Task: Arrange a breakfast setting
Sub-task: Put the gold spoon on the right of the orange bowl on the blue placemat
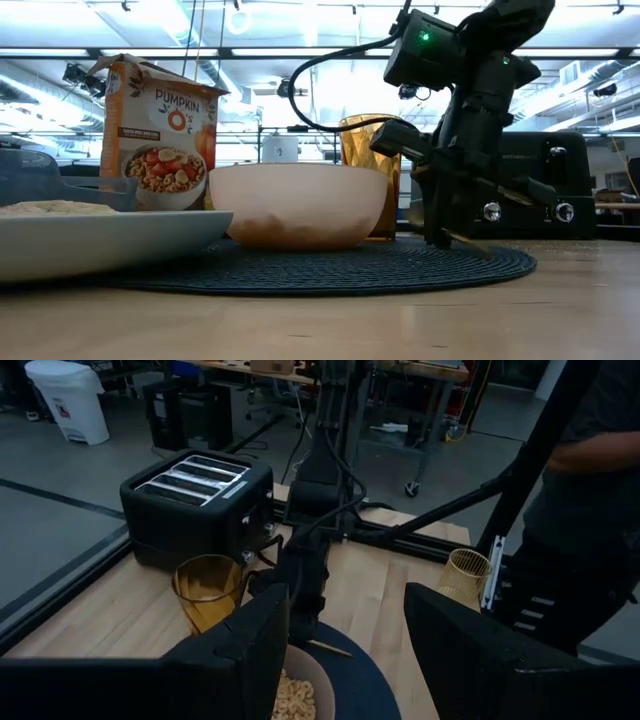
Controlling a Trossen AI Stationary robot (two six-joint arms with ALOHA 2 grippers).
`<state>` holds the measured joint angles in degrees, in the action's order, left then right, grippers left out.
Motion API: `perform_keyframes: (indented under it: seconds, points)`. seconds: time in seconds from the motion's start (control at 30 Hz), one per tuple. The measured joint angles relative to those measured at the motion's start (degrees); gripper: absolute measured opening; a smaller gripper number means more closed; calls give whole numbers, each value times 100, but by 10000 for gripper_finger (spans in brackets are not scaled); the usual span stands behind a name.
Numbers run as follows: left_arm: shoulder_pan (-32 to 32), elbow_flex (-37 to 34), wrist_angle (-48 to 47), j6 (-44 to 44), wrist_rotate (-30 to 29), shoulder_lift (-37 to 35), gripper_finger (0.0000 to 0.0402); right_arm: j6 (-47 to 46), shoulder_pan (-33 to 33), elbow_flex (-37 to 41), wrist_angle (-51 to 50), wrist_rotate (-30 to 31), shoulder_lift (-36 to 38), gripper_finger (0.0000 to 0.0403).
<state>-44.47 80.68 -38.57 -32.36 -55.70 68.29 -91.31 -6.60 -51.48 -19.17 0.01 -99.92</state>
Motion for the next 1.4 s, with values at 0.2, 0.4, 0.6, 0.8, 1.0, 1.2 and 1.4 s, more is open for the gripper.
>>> perform_keyframes:
  seconds: [0.2, 0.4, 0.6, 0.8, 1.0, 1.2, 1.4]
  points:
    - [0, 0, 3, 2, 0, 2, 205, -104, -56, 0, -81, 59, 13, 70]
    - [0, 0, 4, 2, 0, 1, 205, -107, -107, 11, -166, 143, 112, 84]
    - [0, 0, 4, 2, 0, 2, 205, -157, -115, 13, -268, 236, 216, 78]
    - [0, 0, 25, -1, 0, 0, 205, 48, -270, 11, -264, 527, 175, 68]
    - [0, 0, 30, -2, 0, 0, 205, 44, -436, 4, -570, 695, 173, 33]
    - [0, 0, 31, -4, 0, 1, 205, -148, -560, -9, -672, 812, 188, 8]
    - [0, 0, 33, -7, 0, 1, 205, -570, -659, 4, -805, 912, 245, 4]
